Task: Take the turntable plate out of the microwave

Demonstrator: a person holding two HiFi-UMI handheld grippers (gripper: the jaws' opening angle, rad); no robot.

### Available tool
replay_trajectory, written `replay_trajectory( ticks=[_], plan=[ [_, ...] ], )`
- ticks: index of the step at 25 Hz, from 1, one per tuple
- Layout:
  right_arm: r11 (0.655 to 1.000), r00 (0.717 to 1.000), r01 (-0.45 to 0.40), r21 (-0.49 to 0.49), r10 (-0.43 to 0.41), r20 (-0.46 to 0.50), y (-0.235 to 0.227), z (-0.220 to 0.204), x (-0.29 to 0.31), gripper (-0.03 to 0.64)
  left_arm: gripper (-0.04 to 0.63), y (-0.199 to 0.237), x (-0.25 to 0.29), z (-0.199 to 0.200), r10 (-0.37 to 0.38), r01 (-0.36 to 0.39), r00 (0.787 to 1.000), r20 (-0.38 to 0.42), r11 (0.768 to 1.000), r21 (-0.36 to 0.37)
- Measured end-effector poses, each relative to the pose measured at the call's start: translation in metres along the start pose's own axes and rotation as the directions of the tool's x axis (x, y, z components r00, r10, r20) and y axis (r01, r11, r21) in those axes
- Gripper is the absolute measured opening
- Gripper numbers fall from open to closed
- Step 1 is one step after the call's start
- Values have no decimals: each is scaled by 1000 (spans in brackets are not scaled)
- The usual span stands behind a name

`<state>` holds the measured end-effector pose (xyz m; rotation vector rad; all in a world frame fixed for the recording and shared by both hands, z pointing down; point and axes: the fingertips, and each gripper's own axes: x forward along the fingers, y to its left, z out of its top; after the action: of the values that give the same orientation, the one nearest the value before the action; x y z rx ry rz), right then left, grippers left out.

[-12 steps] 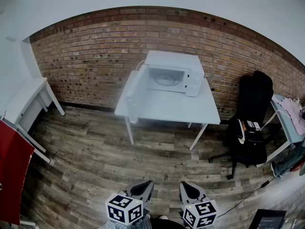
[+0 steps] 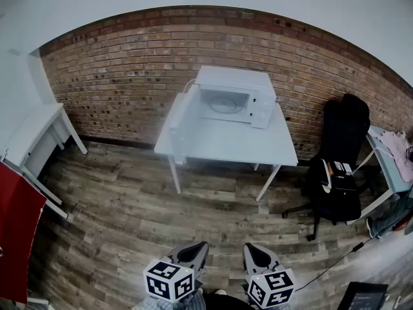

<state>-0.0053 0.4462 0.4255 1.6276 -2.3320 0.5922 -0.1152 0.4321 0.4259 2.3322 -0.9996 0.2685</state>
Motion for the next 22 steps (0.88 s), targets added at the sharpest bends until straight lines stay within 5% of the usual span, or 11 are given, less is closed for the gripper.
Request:
replay_trajectory(
  ticks=[22],
  plan=[
    [999, 999, 16, 51, -18, 41, -43, 2, -31, 17, 5, -38, 16, -1, 31, -31, 999, 31, 1000, 0]
  ],
)
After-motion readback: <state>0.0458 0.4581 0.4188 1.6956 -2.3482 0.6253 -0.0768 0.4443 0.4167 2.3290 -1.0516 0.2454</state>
